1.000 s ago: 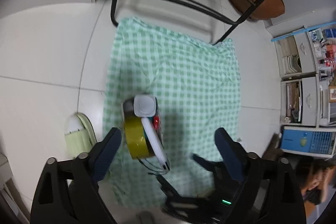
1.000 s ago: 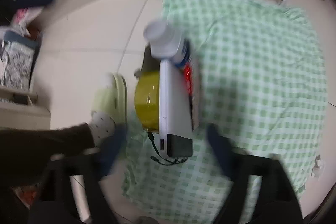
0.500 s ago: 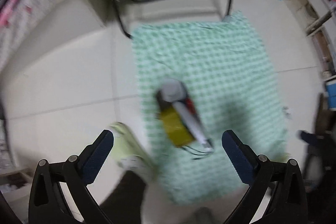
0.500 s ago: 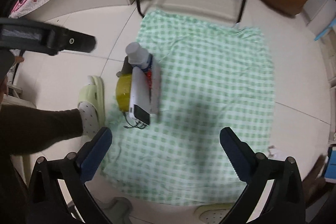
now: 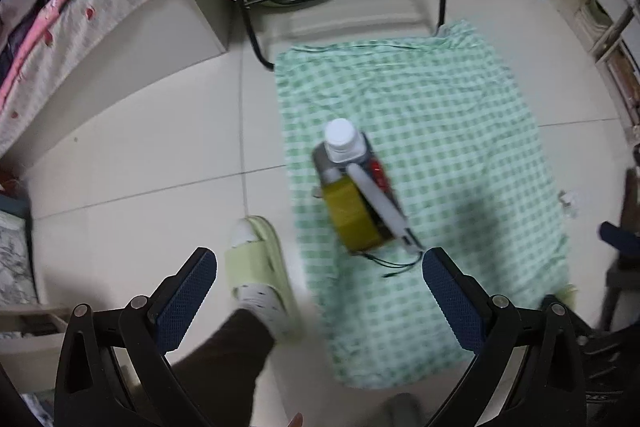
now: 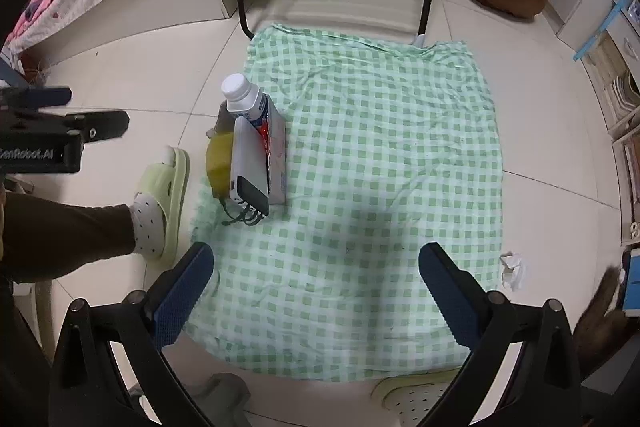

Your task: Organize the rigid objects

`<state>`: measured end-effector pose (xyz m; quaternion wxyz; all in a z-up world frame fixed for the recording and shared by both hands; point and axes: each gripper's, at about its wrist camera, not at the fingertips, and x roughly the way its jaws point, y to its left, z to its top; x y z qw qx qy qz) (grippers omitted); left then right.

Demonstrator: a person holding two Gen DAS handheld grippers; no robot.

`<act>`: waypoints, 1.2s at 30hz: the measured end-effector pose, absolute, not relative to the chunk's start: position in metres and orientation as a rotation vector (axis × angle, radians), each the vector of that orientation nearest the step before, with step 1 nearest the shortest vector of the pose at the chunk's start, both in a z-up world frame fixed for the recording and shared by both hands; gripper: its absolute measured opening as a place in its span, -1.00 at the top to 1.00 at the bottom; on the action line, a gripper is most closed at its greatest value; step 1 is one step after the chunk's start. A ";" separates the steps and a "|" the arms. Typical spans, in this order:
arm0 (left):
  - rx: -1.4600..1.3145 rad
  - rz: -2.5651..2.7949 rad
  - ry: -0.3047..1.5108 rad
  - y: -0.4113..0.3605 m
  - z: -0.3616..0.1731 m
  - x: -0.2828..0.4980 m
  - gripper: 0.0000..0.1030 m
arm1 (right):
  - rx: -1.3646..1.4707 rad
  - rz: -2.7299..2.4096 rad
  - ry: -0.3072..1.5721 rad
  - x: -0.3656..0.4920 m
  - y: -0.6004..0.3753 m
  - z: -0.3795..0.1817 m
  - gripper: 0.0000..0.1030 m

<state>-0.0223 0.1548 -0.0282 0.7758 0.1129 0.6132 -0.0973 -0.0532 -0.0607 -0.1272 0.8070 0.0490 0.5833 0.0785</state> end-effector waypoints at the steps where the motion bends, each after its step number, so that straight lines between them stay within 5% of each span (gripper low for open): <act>1: 0.245 -0.214 1.327 0.158 -0.025 -0.020 -1.00 | 0.112 0.166 1.249 -0.053 -0.061 -0.128 -1.00; 36: 0.255 -0.284 1.320 0.153 -0.025 -0.007 -1.00 | 0.108 0.167 1.278 -0.037 -0.045 -0.145 -1.00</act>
